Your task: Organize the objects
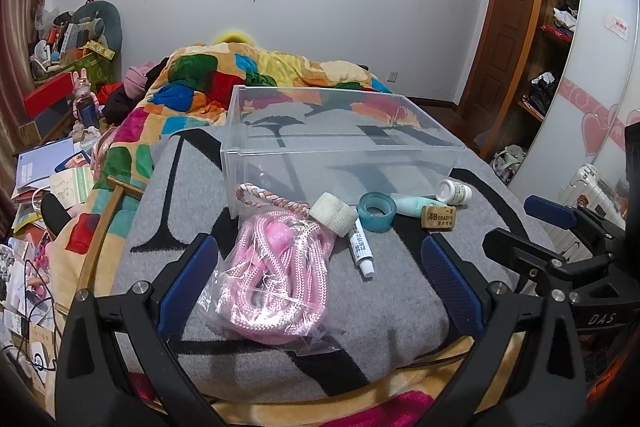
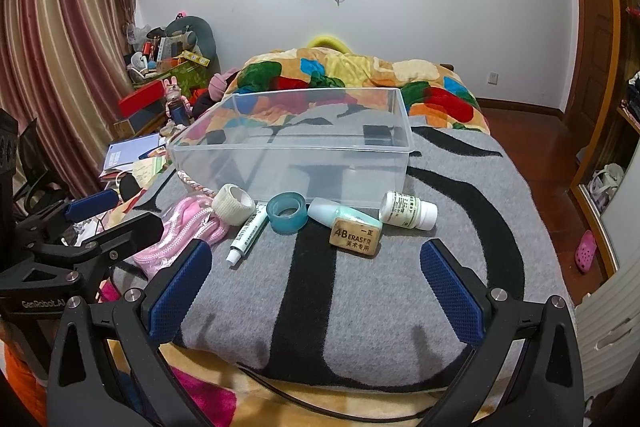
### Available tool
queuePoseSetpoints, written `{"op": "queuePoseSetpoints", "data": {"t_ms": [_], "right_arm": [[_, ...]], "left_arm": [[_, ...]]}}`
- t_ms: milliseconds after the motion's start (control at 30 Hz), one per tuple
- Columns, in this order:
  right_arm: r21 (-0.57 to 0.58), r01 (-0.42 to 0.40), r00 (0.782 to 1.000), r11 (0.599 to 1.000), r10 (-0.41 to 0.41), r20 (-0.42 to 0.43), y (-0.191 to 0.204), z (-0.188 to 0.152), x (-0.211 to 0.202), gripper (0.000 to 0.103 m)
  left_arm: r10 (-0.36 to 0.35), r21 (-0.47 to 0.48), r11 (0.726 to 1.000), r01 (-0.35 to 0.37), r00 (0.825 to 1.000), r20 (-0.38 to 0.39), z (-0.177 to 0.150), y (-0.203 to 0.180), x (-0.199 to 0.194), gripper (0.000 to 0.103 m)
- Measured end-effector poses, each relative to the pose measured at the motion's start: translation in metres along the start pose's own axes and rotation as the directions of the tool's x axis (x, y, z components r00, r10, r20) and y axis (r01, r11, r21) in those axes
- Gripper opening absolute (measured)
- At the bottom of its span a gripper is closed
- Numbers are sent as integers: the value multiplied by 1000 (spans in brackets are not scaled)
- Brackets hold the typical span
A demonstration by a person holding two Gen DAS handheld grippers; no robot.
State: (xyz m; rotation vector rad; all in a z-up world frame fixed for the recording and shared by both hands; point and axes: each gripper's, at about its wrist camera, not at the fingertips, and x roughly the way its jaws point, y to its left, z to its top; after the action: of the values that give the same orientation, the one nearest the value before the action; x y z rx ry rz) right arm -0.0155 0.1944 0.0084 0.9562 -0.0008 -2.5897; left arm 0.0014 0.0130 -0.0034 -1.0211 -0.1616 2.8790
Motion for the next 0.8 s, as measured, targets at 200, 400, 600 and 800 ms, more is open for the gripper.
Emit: {"op": "queuePoseSetpoints", "data": {"t_ms": [200, 400, 600, 800], "right_arm": [[1, -1, 1000, 1000, 1, 0, 0, -1, 0, 103], [0, -2, 1000, 1000, 2, -1, 1, -1, 0, 103], [3, -3, 1000, 1000, 3, -3, 1, -2, 0, 103], [1, -5, 1000, 1000, 5, -3, 1, -2, 0, 103]], "left_arm": [[-1, -1, 1000, 1, 1000, -1, 0, 0, 0, 103], [-1, 0, 1000, 1, 1000, -2, -1, 0, 1, 103], [-1, 0, 1000, 1, 1000, -5, -3, -1, 2, 103], [0, 0, 1000, 0, 1000, -5, -2, -1, 2, 103]]}}
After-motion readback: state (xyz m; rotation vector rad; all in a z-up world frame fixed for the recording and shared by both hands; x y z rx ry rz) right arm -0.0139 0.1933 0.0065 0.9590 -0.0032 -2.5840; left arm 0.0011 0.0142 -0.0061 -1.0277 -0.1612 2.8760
